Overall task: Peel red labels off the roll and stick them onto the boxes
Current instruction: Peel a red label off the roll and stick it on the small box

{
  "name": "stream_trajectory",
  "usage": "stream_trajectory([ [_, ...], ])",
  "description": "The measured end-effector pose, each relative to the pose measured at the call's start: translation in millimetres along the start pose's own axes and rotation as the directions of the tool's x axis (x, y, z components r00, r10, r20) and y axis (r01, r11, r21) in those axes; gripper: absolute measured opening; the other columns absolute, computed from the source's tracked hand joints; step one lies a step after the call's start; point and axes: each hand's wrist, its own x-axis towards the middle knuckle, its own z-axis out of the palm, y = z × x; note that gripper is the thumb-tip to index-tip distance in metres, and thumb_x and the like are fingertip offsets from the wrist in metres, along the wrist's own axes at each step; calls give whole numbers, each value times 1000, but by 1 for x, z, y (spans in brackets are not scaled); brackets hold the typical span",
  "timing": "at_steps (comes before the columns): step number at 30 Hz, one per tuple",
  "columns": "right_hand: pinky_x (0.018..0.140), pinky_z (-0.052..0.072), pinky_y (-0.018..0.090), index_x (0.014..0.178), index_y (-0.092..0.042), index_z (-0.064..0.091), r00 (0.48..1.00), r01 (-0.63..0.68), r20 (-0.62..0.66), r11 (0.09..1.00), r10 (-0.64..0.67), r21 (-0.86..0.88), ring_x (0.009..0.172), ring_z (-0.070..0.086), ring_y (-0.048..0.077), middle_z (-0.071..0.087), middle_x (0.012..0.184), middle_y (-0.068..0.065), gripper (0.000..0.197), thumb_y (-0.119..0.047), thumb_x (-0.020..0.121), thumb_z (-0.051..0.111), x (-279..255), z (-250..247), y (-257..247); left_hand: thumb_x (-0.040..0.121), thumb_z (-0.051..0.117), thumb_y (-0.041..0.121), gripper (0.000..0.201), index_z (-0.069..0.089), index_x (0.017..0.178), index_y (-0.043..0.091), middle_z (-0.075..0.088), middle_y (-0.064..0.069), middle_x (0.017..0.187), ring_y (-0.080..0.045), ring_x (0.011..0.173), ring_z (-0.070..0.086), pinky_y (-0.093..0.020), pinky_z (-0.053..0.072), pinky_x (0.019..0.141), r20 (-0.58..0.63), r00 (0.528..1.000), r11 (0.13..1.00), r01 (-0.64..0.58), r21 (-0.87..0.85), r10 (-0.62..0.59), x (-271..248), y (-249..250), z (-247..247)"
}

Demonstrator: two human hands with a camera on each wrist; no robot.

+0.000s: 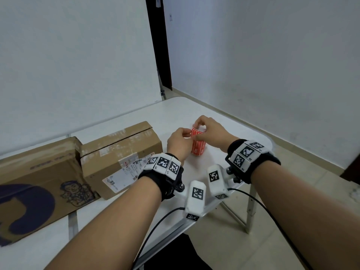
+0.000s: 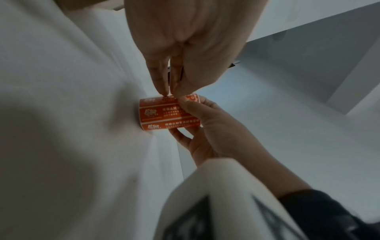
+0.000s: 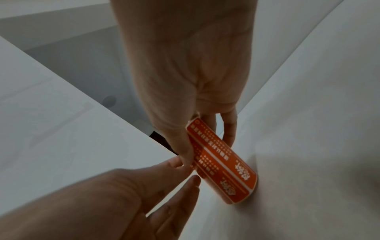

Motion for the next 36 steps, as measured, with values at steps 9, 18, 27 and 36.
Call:
stream_trajectory([
  [9,88,49,37,112,-20,57,998,-32,53,995,27,96,97,55,18,58,119,5,35,-8,80,67,-7,-1,-2,86,64,14,20,64,106,14,66,2,102,-13,90,60,-21,46,75,-95,995,994,-28,-105,18,0,-9,2],
  [18,79,49,29,119,-16,51,997,-23,68,1000,23,-10,107,57,22,51,130,7,44,-6,79,64,-11,-3,-4,92,49,1,62,38,142,36,50,0,139,-16,120,50,-36,46,102,68,997,997,-22,-73,27,-3,-9,-3],
  [27,96,43,36,132,-30,47,984,118,159,962,-80,-247,115,49,18,50,132,3,56,-13,81,64,-9,-7,-16,91,56,14,29,57,120,20,62,-1,84,-15,73,62,-25,50,64,-23,992,983,-121,135,126,-9,-4,-10],
  [36,102,29,44,105,-32,66,995,89,90,849,-48,-521,127,36,24,50,128,-3,24,-29,83,58,-12,-7,-19,92,51,14,18,64,103,10,60,-12,114,-26,102,58,-26,37,74,62,978,858,-206,470,201,-1,0,-22],
])
